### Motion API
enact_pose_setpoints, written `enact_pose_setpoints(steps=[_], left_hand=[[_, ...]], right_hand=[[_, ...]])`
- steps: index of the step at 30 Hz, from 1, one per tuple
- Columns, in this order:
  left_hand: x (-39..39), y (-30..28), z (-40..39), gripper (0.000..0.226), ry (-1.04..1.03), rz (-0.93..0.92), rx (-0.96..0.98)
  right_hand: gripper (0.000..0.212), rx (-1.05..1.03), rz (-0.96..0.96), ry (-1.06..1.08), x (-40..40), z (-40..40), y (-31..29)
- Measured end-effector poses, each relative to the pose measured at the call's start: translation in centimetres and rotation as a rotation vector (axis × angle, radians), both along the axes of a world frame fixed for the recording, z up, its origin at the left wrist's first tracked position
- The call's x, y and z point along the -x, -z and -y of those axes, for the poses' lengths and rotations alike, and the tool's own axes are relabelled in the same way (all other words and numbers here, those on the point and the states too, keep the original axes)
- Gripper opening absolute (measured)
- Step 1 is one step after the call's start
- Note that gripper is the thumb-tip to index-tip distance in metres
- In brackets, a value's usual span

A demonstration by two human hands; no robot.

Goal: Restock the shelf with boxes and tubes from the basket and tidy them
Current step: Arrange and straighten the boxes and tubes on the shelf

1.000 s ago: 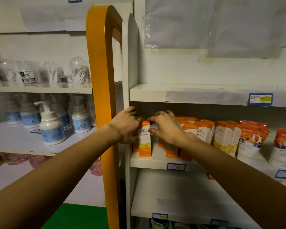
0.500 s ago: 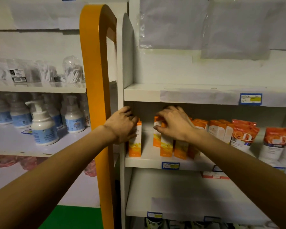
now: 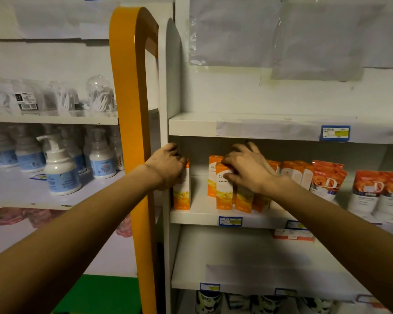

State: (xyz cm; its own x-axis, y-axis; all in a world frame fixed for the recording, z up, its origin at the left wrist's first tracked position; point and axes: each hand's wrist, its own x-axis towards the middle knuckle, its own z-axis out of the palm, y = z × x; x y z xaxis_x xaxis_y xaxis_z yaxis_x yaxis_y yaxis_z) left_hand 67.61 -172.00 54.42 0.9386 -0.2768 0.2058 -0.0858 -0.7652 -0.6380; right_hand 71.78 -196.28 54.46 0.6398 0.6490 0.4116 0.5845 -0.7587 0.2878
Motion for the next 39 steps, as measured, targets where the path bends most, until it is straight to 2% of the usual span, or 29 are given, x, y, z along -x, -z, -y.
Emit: enact_pose_setpoints(steps=[11, 19, 23, 28, 31, 34, 39], left_hand=[[-0.2, -0.1, 0.2, 0.061, -0.040, -0.008, -0.005], [0.3, -0.3, 0.3, 0.067, -0.009, 0.002, -0.013], [0.1, -0.2, 0.1, 0.074, -0.004, -0.006, 0.024], [0.1, 0.0, 0.1, 0.080, 0.010, 0.004, 0.054], [0.1, 0.0, 0.2, 0.080, 0.001, 0.009, 0.089], [0.2, 0.0, 0.5, 0.083, -0.025, 0.003, 0.122], [0.0, -0.1, 1.1, 0.092, -0.057, 0.001, 0.197]], right_hand=[[0.044, -0.149, -0.039, -0.095, -0.5, -2.6, -0.8], [0.046, -0.331, -0.257, -0.120, -0.6, -5.4, 0.8], [0.044, -0.420, -0.307, -0.143, -0.7, -6.1, 1.1], [0.045, -0.426, -0.297, -0.156, -0.8, -6.3, 1.5], [0.055, -0.416, -0.310, -0.173, -0.9, -5.9, 1.4], [0.061, -0.395, -0.240, -0.157, -0.9, -4.7, 1.1], [0.052, -0.364, -0.135, -0.091, -0.9, -2.1, -0.3]])
